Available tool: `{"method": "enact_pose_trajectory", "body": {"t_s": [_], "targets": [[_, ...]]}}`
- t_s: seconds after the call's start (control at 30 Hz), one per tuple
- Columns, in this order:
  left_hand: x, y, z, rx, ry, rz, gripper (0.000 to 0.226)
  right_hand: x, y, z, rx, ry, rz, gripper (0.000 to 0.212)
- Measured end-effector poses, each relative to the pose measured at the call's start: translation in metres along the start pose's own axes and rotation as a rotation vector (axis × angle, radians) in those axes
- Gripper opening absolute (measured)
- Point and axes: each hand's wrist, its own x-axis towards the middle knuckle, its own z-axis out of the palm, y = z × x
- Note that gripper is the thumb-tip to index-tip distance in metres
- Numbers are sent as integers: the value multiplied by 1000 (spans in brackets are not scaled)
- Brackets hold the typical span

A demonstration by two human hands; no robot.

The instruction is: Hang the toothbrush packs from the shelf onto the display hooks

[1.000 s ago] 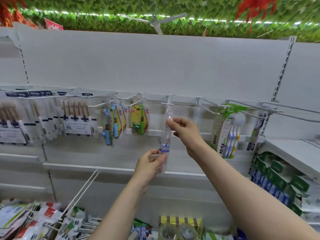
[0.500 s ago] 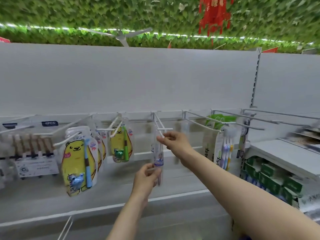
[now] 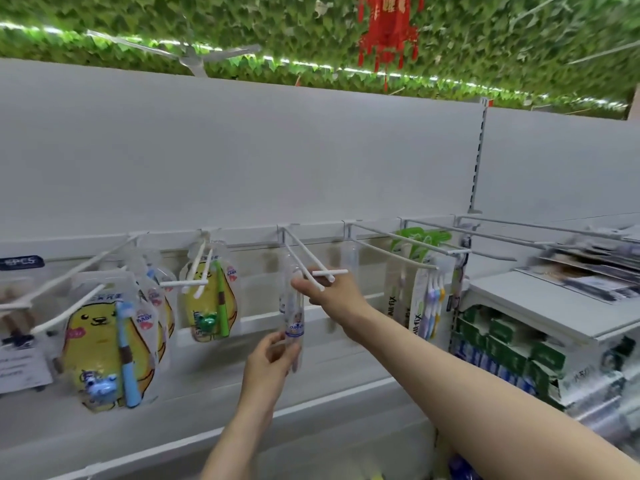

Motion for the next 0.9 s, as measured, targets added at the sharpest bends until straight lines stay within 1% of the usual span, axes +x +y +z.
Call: {"method": "enact_pose_trajectory", "body": {"t_s": [0.1, 0.17, 0.23, 0.33, 0.4, 0.47, 0.53, 0.63, 0.77, 0.83, 0.9], "targets": [[-4, -6, -2, 15, 16, -18, 29, -4, 2, 1, -28, -2, 3, 18], [-10, -12, -2, 47, 41, -57, 32, -11, 6, -2, -72, 2, 37, 30], [-19, -18, 0, 114, 68, -128, 41, -22, 13, -13, -164, 19, 88, 41], [-38, -20, 11, 269, 10, -223, 56, -44, 22, -46, -443, -9, 147, 50], [-54, -13, 25, 385, -48, -210, 59, -62, 23, -75, -708, -69, 151, 53], [-71, 0, 46, 542, -107, -142, 60, -81, 22, -107, -939, -140, 137, 54], [-90, 17, 75, 750, -167, -28, 63, -105, 18, -144, -1134, -183, 111, 53], [-125, 49, 127, 993, -236, 145, 65, -147, 3, -205, -1295, -166, 49, 51], [-173, 82, 201, 1112, -277, 390, 66, -209, -20, -290, -1413, -62, -45, 50], [-198, 88, 237, 1102, -288, 501, 64, -245, -28, -331, -1447, -14, -65, 49], [-222, 90, 274, 1078, -316, 575, 63, -283, -33, -370, -1445, 22, -52, 51]]}}
